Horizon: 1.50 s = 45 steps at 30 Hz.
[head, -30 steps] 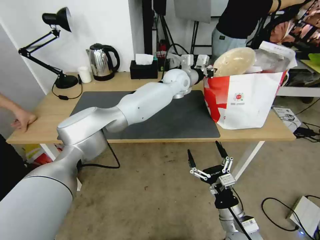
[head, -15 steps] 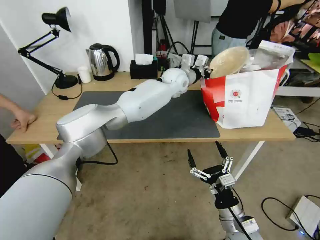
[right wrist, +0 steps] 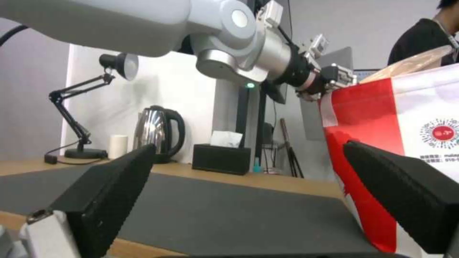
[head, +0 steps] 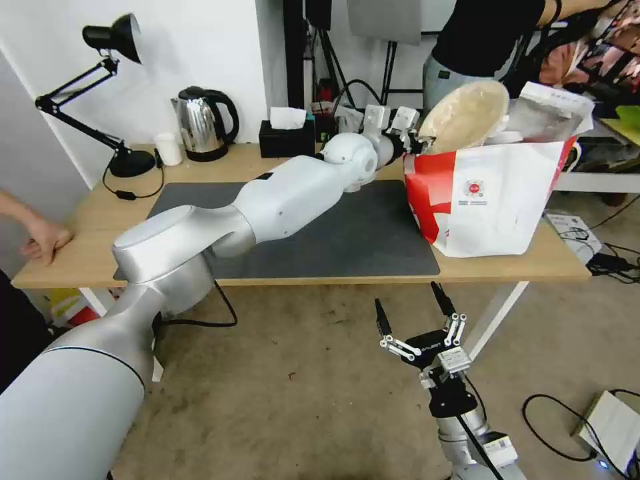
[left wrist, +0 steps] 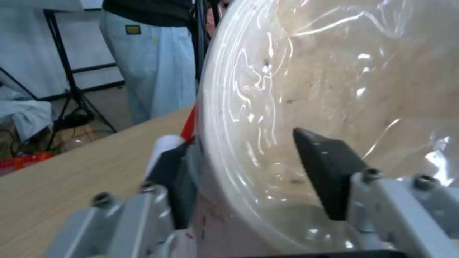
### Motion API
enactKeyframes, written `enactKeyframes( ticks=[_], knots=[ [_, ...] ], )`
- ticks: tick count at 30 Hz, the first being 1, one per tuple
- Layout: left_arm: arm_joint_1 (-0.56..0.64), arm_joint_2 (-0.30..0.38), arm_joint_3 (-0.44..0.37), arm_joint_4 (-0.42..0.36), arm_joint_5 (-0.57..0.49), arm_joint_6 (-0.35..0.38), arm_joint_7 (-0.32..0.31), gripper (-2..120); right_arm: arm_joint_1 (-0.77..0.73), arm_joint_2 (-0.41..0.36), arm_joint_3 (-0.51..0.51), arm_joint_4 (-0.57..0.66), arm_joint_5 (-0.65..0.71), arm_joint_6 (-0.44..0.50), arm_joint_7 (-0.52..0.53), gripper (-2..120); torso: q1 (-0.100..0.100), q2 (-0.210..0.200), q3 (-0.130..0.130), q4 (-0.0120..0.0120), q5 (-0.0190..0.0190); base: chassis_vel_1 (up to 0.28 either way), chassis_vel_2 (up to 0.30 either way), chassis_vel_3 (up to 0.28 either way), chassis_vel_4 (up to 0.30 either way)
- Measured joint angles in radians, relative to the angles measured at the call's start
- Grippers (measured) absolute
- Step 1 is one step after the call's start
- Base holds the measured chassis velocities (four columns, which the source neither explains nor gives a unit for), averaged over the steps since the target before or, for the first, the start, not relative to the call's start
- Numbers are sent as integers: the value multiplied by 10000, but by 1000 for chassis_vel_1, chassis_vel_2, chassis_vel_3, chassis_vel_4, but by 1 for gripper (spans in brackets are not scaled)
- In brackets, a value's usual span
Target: Pick up the trash from the table and place it into the takeout bag.
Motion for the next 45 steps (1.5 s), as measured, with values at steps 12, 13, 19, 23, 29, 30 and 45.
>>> enactKeyframes(
  ticks=[12,13,19,23,29,30,45],
  knots=[
    [-184,10,77,-37,-66,-42,0,97,0,0,0,0,0,0,0,100,-1,0,-1,0,1,0,0,0,0],
    [-208,23,103,-39,-69,-56,0,99,1,0,0,0,0,0,0,100,-2,0,-1,1,0,0,0,0,0],
    [-275,67,176,-63,-66,-78,0,100,0,0,0,0,0,0,0,100,-2,2,-1,1,1,0,0,0,0],
    [-339,98,261,-99,-63,-89,25,100,0,0,0,-1,0,0,0,100,-2,2,-1,1,1,0,0,0,0],
    [-441,153,373,-174,10,-126,50,100,0,0,0,0,0,0,0,100,-2,2,-2,0,1,0,0,0,0],
    [-441,153,373,-174,10,-126,50,100,0,0,0,0,0,0,0,100,-2,2,-2,0,1,0,0,0,0],
    [-757,410,-237,-566,-5,-190,-31,100,0,0,0,0,0,0,0,100,-2,2,-1,1,0,0,0,0,0]
  ],
)
